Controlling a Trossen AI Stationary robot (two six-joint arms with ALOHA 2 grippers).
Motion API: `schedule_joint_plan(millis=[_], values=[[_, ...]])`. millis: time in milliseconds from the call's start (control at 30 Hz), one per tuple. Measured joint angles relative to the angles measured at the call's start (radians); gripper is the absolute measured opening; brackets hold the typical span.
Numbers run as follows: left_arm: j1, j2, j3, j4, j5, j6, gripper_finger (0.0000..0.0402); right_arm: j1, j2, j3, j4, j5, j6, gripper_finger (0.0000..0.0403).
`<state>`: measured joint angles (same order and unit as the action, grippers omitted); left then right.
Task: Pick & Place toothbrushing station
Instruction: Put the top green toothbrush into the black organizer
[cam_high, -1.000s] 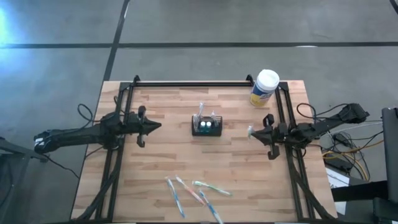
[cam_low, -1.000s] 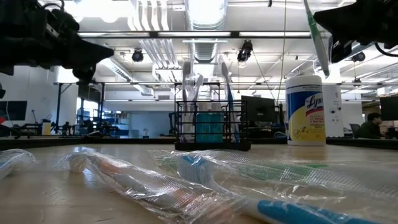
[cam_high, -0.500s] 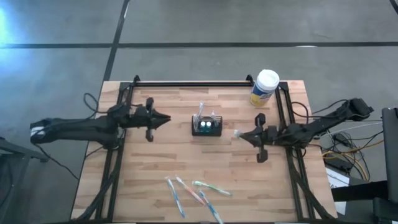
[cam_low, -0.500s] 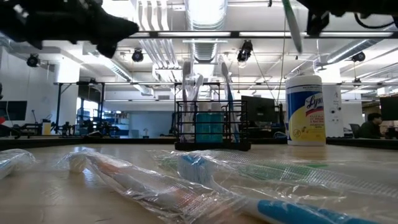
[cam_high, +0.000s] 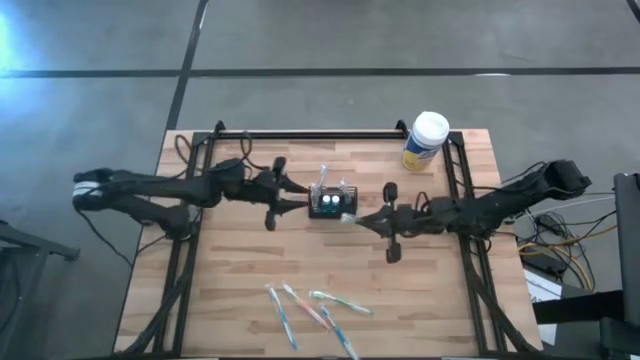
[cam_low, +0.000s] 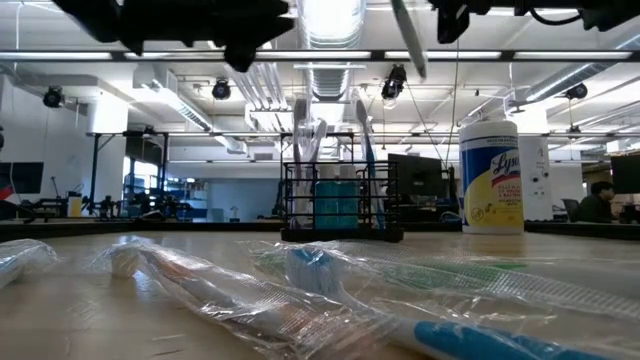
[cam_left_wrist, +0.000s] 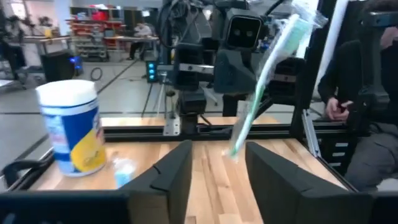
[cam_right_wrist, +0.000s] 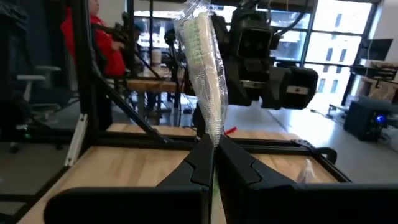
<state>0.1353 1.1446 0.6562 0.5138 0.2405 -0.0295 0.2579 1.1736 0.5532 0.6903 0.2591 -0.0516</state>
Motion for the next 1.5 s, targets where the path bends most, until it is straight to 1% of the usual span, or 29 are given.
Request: schedule_joint_plan(millis=[167, 367, 700, 1000, 1233, 1500], values=[[-0.004, 0.103, 0.081, 0.020, 0.120, 0.039, 0.0176, -0.014, 0.066, 0.050, 0.003, -0.005, -0.028, 0.0008], [-0.004, 0.200, 0.162, 0.022, 0.122, 0.039, 0.0179, -0.021, 0.100, 0.083, 0.001, -0.006, -0.034, 0.0008], [-0.013, 0.289, 0.247, 0.072, 0.186, 0.022, 0.0179, -0.047, 0.119, 0.081, -0.003, -0.003, -0.023, 0.0008], [-0.038, 0.314, 0.271, 0.080, 0.215, 0.031, 0.0179, -0.064, 0.124, 0.081, -0.004, -0.001, -0.016, 0.0008], [-0.043, 0.314, 0.274, 0.078, 0.216, 0.037, 0.0179, -0.067, 0.124, 0.081, 0.001, 0.001, -0.008, 0.0008], [-0.048, 0.314, 0.274, 0.086, 0.216, 0.080, 0.0178, -0.068, 0.124, 0.081, 0.004, 0.001, -0.007, 0.0008]])
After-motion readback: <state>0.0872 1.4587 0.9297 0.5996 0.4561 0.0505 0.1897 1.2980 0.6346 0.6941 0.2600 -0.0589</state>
